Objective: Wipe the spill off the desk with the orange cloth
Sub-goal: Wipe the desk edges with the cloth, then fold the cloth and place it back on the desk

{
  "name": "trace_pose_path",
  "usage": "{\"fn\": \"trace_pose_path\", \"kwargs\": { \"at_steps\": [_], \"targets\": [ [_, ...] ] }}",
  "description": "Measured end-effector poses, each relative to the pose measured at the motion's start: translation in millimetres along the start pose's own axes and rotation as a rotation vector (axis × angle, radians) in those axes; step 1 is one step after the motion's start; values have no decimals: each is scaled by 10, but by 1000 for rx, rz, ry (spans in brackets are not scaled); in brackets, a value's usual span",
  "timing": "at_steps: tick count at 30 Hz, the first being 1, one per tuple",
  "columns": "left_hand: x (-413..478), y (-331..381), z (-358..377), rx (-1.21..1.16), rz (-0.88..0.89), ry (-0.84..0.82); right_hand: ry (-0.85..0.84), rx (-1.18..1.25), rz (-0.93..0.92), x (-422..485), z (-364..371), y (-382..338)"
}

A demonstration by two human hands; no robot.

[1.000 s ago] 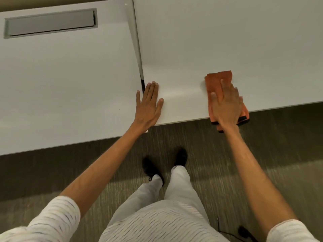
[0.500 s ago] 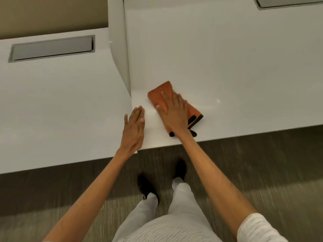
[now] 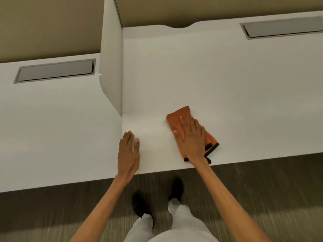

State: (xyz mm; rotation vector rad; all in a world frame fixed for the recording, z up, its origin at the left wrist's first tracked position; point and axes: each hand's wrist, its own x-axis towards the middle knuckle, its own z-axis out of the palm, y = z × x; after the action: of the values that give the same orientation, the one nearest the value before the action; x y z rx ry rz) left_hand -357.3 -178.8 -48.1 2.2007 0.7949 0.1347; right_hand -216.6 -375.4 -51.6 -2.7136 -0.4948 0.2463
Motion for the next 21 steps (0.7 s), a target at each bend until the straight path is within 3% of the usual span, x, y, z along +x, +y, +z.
{"fn": "trace_pose_path", "kwargs": {
  "at_steps": [4,9,11,15,17,21],
  "targets": [
    [72,136,28,-25,-40,128,-90,10,-214,-168,226,-489],
    [209,282,-115,-112,-92,77,-202,88,-389,-108,155,-488],
    [282,296,-157,-83,-112,-8,-283,253,-357,-35,-6,-411],
    [349,406,-128,-55,-31,-187,-364,845,-37,11,-213,-358],
    [340,442,-76,-50,10,-219,-335,808,12,12,-204,-326],
    [312,354,-77,-51,21,-165,-317,566,-107,-90,-110,-283]
  ]
}}
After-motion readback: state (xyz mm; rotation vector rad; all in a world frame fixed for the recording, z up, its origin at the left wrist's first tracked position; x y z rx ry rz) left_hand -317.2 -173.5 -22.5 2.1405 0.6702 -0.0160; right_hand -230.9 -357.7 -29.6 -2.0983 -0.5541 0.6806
